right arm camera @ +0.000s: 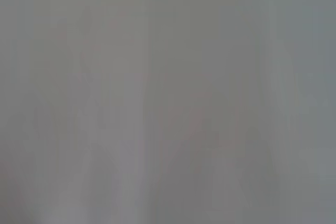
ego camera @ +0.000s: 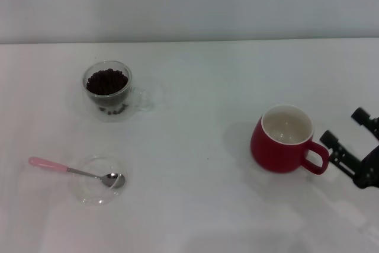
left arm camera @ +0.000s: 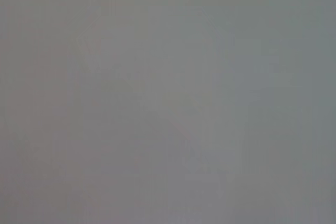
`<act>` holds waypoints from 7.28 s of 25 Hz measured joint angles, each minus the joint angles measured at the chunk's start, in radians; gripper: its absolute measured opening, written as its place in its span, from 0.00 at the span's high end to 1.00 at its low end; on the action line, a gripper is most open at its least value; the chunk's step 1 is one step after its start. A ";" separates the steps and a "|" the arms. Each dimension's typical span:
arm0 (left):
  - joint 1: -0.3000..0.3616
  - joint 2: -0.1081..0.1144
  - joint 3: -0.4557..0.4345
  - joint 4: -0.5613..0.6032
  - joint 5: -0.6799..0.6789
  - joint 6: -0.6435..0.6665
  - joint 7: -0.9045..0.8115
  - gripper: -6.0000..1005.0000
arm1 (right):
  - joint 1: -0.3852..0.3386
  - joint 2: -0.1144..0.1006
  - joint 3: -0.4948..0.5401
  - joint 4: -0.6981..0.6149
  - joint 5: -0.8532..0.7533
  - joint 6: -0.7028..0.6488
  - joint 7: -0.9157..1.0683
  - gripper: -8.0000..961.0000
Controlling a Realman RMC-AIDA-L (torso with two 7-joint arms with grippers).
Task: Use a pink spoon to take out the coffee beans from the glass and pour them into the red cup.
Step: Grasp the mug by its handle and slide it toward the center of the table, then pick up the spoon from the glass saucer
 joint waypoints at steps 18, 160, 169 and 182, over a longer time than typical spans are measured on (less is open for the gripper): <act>-0.048 0.003 0.024 -0.051 0.004 -0.013 0.009 0.13 | -0.007 0.002 -0.001 0.020 -0.023 0.194 -0.043 0.12; 0.010 0.006 0.098 -0.066 0.011 -0.027 -0.369 0.13 | -0.051 -0.123 0.025 -0.110 -0.255 -0.009 -0.115 0.20; -0.010 0.013 0.241 -0.037 0.019 -0.218 -0.988 0.13 | -0.029 -0.149 0.118 -0.140 -0.252 -0.054 -0.113 0.20; -0.114 0.012 0.436 0.022 0.043 -0.315 -1.225 0.13 | 0.001 -0.135 0.122 -0.162 -0.247 -0.021 -0.111 0.20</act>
